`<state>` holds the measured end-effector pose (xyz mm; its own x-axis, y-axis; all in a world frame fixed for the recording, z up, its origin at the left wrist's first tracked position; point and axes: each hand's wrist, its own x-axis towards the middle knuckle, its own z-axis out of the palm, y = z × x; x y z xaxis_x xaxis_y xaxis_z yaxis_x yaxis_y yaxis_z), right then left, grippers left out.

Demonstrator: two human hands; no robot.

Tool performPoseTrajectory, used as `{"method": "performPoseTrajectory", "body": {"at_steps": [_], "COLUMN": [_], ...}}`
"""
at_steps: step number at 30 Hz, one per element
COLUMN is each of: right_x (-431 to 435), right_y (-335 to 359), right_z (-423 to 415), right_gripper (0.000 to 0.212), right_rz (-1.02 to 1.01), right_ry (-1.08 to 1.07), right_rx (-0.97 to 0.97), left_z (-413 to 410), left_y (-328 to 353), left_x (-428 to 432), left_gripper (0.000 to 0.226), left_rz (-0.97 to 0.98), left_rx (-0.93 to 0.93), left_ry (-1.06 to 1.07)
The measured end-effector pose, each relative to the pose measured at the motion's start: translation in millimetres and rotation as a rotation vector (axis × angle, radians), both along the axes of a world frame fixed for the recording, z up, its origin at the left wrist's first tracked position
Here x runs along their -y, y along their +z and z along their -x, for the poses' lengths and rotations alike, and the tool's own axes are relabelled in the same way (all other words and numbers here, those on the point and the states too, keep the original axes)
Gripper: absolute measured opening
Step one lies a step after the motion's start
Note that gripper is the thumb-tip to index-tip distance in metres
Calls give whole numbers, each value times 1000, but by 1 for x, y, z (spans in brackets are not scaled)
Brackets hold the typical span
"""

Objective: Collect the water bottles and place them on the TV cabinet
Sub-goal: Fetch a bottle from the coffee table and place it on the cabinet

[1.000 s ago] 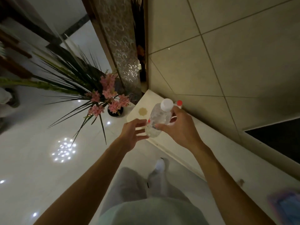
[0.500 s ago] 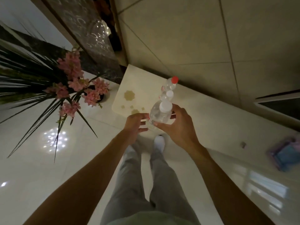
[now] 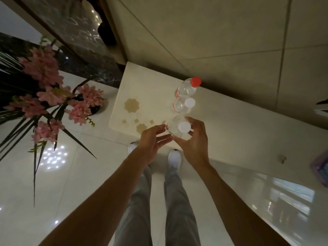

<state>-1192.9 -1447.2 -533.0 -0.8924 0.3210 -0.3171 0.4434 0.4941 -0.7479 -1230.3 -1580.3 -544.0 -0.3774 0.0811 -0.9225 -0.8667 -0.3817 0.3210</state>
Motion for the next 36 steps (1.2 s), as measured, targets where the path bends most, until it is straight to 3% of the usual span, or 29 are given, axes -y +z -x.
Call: {"method": "performPoseTrajectory", "body": {"at_steps": [14,20,26,36], "right_x": [-5,-13,-16,-33], "right_y": [-78,-84,-86,-69], "right_z": [4,11,10,8], "right_gripper": [62,62,66,65], "right_rz": [-41,-75,-116,-83], "right_ry": [25,46,52,141], "right_rx": [-42,-46,-71,-35], "left_z": [10,15,19,27], "left_y": [-62,-65,-63,-33], "left_x": [-14,-19,-23,-25], "left_gripper": [31,19,31,20], "left_rz": [1,-5,18,66], "left_rx": [-3,-19,-3,35], "left_ry": [19,56,48,-1]}}
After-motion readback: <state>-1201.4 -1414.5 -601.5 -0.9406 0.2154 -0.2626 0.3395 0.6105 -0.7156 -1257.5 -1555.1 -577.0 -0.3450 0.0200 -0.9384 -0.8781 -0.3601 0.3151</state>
